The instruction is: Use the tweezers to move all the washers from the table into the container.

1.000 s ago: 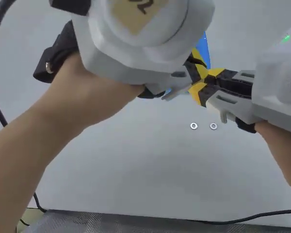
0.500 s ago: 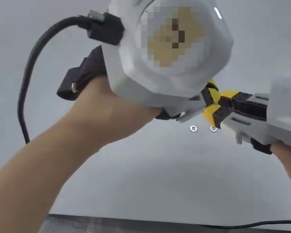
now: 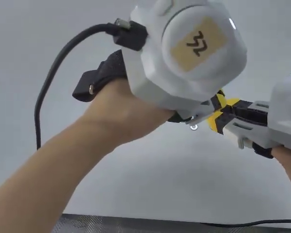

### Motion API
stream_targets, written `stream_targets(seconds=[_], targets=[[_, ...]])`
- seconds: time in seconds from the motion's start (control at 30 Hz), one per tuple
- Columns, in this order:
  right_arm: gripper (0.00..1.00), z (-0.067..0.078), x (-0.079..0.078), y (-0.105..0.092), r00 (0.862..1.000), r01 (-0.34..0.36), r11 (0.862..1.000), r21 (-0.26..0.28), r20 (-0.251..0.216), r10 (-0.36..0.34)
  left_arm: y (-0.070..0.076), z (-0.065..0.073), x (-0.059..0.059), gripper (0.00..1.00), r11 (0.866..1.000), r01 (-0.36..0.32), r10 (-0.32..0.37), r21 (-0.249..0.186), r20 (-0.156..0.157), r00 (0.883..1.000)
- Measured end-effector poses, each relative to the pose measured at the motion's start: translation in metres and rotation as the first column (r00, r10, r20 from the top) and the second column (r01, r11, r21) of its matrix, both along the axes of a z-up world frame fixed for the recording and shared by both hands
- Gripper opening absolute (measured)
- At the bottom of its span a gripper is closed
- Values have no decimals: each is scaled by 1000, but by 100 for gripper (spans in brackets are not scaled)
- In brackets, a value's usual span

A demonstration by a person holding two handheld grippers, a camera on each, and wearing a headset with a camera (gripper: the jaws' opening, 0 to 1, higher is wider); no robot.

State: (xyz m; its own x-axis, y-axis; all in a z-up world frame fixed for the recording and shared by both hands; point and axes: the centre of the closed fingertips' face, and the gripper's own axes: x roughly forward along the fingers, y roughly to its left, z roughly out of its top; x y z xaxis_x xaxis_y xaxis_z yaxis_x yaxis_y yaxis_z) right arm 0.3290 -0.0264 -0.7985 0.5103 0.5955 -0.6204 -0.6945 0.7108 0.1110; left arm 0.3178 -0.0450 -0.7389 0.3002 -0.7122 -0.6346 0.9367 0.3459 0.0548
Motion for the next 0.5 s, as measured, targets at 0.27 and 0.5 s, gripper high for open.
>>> stream_targets(seconds=[0.27,0.5], targets=[[10,-5,1,-3,1000,10,1000,-9,-5,-11,-3,-4,3,0,1000,-8,8,-10,-1,1000],[9,-10,3,-5,1000,12,1000,-21,-6,-12,-5,-8,5,0,1000,-18,18,-11,-1,1000]])
